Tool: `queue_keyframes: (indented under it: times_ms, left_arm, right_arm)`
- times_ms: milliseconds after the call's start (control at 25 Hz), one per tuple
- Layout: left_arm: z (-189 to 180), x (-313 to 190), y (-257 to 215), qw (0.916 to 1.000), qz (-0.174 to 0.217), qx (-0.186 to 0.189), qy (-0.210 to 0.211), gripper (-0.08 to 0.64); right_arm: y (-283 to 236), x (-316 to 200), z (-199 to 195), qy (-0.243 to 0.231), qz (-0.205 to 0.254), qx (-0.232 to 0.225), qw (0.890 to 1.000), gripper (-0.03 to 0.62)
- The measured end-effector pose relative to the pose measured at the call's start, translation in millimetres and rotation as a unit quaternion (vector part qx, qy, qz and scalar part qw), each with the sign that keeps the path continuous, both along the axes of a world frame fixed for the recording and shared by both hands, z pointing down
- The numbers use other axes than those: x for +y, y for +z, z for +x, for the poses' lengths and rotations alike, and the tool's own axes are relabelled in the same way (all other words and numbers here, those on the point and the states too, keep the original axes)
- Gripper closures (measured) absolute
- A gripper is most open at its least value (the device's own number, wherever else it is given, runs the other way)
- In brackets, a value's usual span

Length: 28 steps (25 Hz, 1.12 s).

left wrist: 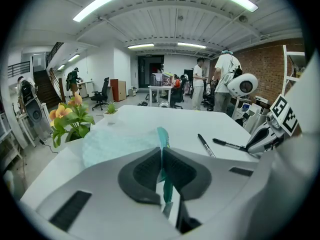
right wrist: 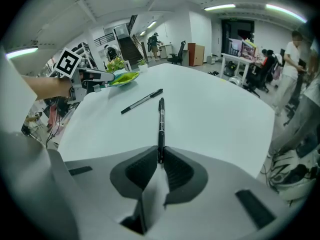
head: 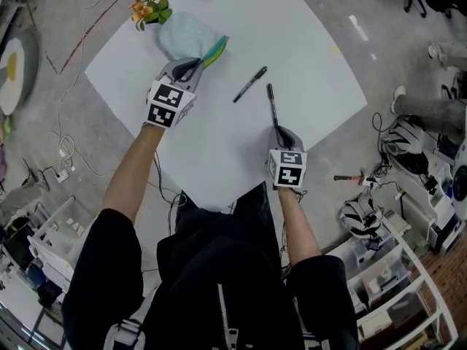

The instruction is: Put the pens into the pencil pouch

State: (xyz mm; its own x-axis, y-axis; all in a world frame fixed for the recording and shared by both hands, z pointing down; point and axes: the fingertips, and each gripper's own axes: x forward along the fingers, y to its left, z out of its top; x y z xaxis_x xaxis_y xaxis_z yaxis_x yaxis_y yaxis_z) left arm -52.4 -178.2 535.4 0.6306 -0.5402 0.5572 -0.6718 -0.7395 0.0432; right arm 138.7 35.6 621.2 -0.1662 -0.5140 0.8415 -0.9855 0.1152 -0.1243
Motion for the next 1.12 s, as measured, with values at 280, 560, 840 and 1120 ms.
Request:
queue_keyframes:
  times_ms: [280,560,840,1120]
  left_arm:
    - [0.4,0.0,-2.7,1.0,0.003,0.004,0.001,0.525]
    - [0.5,-1.1,-2.1,1.0,0.002,0.008,0.001,0.525]
    - [0.2,0.3,-1.9,1.0,0.003,0.006,0.004,0.525]
    - [0.4,1.6,-3.1,0.9998,0.013,0.002,0.013,0.525]
  right_arm:
    - [-23.1,-10.4,5.9,-0.003,0.035,-0.008,0.999,0.54]
    - [-47.2,-31.5,4.7,-0.041,0.057,0.0,0.998,0.541]
    - [-56.7,-52.0,-20.7,-0.136,0.053,0.012,0.989,0.54]
    - [-55.2,-76.8,-48.4,-0.19,0.045,-0.008,0.981,0.54]
